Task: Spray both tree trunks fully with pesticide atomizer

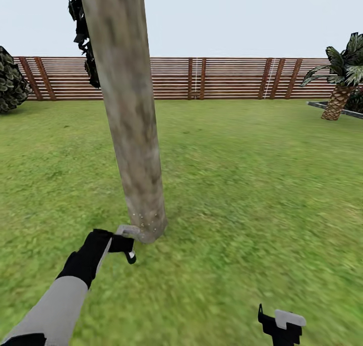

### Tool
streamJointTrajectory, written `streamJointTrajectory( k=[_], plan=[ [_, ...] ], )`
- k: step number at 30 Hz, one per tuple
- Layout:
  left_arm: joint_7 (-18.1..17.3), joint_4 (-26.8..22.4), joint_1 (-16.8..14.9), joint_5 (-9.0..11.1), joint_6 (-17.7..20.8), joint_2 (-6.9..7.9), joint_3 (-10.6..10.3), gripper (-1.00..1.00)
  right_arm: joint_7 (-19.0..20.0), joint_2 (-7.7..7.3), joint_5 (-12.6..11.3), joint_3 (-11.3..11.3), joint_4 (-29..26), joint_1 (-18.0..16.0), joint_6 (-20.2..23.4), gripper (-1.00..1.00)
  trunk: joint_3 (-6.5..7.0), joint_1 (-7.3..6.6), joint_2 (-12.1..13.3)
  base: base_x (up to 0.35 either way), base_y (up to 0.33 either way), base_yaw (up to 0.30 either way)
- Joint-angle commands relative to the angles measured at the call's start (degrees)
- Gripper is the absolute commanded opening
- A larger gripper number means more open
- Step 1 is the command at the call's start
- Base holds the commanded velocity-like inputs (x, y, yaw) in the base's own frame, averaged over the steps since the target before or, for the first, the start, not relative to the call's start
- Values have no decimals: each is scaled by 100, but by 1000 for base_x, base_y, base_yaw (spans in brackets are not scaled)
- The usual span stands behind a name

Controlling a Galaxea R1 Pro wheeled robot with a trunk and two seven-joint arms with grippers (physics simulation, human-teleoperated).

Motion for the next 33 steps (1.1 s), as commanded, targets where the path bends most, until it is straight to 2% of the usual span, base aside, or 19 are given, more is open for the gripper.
streamJointTrajectory(
  k=[1,4,5,6,7,9,10,12,15,20,24,33],
  plan=[
    [-95,-49,4,13,60,18,17,-100,-1,-2,-1,0,0,0,0,100,0,0,0,0,0,0],
    [-213,-236,0,7,241,-37,31,-100,-2,-1,-1,0,-6,0,0,100,0,0,0,0,0,0],
    [-235,-545,-8,-6,411,-283,-101,-100,-6,3,-2,0,-8,0,0,100,0,0,0,0,0,116],
    [-232,-666,-18,-16,654,-401,-250,-100,-11,4,-2,0,-9,0,0,100,0,0,0,0,0,211],
    [-232,-822,-25,-19,851,-452,-465,-100,-17,4,-2,0,-9,0,0,100,0,0,0,0,0,255],
    [-236,-1055,-24,-30,938,-414,-548,-100,-19,3,-2,0,-9,0,0,100,0,0,0,0,0,268],
    [-238,-1207,-20,-27,960,-307,-513,-100,-19,1,-2,0,-9,0,0,100,0,0,0,0,0,272],
    [-250,-1410,4,-7,977,-51,-312,-100,-20,-2,-2,0,-9,0,0,100,0,0,0,0,0,163],
    [-256,-1521,30,1,982,61,-223,-100,-18,-1,-1,0,-9,0,0,100,0,0,0,-58,-26,35],
    [-256,-1899,44,9,1066,51,-243,-100,-19,-4,0,0,-9,0,0,100,0,0,0,-242,-168,2],
    [-257,-1928,45,14,1260,49,-278,-100,-17,1,-1,0,-9,0,0,100,0,0,0,-84,-251,24],
    [-257,-1924,45,-30,1298,44,-289,-100,-17,2,5,3,-9,0,0,100,0,0,0,218,-187,249]
  ],
)
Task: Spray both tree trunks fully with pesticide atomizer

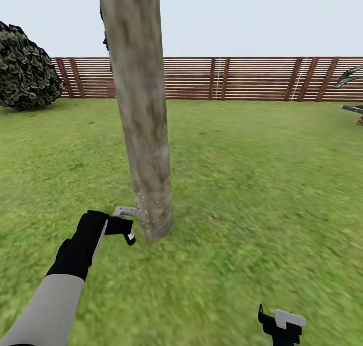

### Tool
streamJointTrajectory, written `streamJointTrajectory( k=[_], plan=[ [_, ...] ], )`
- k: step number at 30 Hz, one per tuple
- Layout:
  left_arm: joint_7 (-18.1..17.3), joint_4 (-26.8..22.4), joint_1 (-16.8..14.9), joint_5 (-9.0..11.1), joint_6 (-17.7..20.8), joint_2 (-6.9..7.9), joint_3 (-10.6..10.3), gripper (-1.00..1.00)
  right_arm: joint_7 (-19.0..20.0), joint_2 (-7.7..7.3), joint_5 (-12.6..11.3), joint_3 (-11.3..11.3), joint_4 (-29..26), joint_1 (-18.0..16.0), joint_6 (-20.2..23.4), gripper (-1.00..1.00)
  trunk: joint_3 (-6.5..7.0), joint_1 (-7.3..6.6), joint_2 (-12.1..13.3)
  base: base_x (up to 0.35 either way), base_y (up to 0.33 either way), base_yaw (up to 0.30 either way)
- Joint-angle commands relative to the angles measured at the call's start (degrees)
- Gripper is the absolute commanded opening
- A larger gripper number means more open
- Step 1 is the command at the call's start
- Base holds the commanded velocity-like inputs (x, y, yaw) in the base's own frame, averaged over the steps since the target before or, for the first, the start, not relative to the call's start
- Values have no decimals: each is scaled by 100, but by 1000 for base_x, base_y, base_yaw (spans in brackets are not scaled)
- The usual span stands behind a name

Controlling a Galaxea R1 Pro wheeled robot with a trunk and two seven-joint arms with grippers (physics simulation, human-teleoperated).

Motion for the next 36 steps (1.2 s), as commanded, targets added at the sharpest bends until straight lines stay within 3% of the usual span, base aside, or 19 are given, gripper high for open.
streamJointTrajectory(
  k=[1,19,36],
  plan=[
    [0,0,0,9,1,-1,-3,-100,-1,1,-3,1,0,0,0,100,0,0,0,281,-153,91],
    [18,73,0,2,-14,24,44,-100,-3,-8,3,-2,0,0,0,100,0,0,0,24,-265,9],
    [44,179,5,2,-17,56,82,-100,-3,-7,3,2,0,0,0,100,0,0,0,57,-274,264]
  ],
)
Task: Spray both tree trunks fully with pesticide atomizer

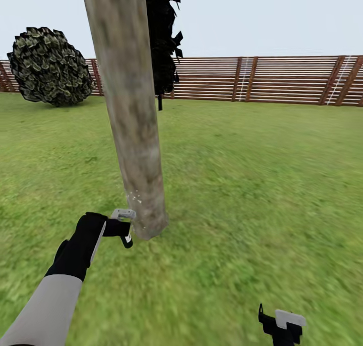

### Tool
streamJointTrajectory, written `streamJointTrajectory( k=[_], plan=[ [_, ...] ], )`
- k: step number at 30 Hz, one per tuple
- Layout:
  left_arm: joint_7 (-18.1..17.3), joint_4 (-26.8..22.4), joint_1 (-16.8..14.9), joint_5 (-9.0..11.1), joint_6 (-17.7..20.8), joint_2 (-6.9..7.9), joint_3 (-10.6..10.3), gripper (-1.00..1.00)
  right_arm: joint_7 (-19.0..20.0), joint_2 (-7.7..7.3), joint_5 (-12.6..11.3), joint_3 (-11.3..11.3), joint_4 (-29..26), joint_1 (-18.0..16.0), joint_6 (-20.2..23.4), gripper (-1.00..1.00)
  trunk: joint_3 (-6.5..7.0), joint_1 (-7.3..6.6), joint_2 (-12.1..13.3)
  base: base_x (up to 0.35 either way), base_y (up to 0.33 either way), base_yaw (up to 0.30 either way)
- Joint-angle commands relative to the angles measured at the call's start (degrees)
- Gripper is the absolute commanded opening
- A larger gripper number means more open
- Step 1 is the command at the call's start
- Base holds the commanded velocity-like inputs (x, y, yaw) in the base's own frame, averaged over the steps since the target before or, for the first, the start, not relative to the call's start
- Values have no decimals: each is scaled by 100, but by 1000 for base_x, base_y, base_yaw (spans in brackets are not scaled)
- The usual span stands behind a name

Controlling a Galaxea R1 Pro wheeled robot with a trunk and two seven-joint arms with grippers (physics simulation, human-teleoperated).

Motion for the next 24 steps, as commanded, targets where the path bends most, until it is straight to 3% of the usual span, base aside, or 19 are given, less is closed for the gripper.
streamJointTrajectory(
  k=[1,5,16,21,24],
  plan=[
    [0,3,2,3,0,2,0,-100,0,0,0,0,0,0,0,100,0,0,0,121,-274,278],
    [1,6,1,3,0,3,0,-100,0,0,0,2,0,0,0,100,0,0,0,122,-274,265],
    [32,-46,-5,-15,1,-4,-8,-100,0,0,0,2,-1,0,0,100,0,0,0,104,-274,24],
    [60,-71,2,-31,5,9,5,-100,0,2,0,4,0,0,0,100,0,0,0,5,-274,191],
    [299,-75,5,-138,11,86,8,-100,0,14,0,4,0,0,0,100,0,0,0,0,-274,272]
  ],
)
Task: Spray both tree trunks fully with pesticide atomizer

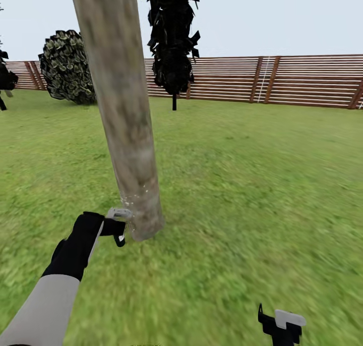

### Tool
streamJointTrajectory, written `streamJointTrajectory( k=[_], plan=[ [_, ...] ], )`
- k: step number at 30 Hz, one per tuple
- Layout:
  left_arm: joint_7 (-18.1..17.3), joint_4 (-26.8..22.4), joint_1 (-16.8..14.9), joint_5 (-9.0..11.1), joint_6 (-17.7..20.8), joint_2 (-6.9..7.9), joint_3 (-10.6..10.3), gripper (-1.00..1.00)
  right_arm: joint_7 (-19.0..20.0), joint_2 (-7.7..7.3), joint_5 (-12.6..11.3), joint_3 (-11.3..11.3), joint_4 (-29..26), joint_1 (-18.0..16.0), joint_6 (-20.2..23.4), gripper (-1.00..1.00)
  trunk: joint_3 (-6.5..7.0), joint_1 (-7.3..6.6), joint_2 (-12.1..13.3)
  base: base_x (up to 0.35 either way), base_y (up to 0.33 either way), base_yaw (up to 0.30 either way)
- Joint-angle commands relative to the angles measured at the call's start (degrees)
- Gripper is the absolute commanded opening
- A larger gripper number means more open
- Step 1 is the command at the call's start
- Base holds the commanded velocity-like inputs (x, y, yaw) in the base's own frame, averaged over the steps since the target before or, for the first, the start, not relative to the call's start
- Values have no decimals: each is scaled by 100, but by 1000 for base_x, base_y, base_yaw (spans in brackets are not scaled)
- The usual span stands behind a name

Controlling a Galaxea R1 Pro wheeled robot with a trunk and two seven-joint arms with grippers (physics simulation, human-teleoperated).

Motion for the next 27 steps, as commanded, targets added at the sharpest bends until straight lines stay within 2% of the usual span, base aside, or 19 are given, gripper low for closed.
streamJointTrajectory(
  k=[1,5,9,10,12,14,16,17,20,21,22,23,25,27],
  plan=[
    [87,0,3,17,8,13,0,-100,0,1,0,0,0,0,0,100,0,0,0,0,-274,276],
    [271,71,65,6,3,27,-3,-100,0,4,0,0,0,0,0,100,0,0,0,17,-274,271],
    [283,106,77,38,3,-52,-18,-100,6,6,2,0,0,0,0,100,0,0,0,141,-256,87],
    [283,140,77,51,3,-93,-26,-100,10,2,5,0,4,0,0,100,0,0,0,173,-246,14],
    [285,189,78,41,2,-287,0,-100,17,-5,8,0,4,0,0,100,0,0,0,178,-244,3],
    [293,205,94,34,-2,-186,76,-100,12,-6,9,0,1,0,0,100,0,0,0,179,-243,0],
    [294,343,170,32,-26,94,430,-100,10,-12,9,0,1,0,0,100,0,0,0,179,-243,0],
    [288,760,212,20,-94,271,717,-100,3,-11,7,0,0,0,0,100,0,0,0,179,-243,0],
    [292,1020,224,26,-150,131,691,-100,1,-11,1,0,0,0,0,100,0,0,0,179,-243,0],
    [294,1094,224,21,-195,-5,634,-100,-1,-8,1,0,0,0,0,100,0,0,0,180,-243,10],
    [299,1207,226,15,-331,-236,511,-100,-3,-6,0,0,0,0,0,100,0,0,0,180,-243,161],
    [305,1242,227,14,-378,-311,460,-100,-3,-5,0,0,0,0,0,100,0,0,0,182,-241,218],
    [307,1265,227,7,-413,-358,424,-100,-2,-5,0,0,0,0,0,100,0,0,0,185,-239,253],
    [306,1289,239,4,-432,-282,453,-100,0,-5,0,0,0,0,0,100,0,0,0,198,-229,271]
  ],
)
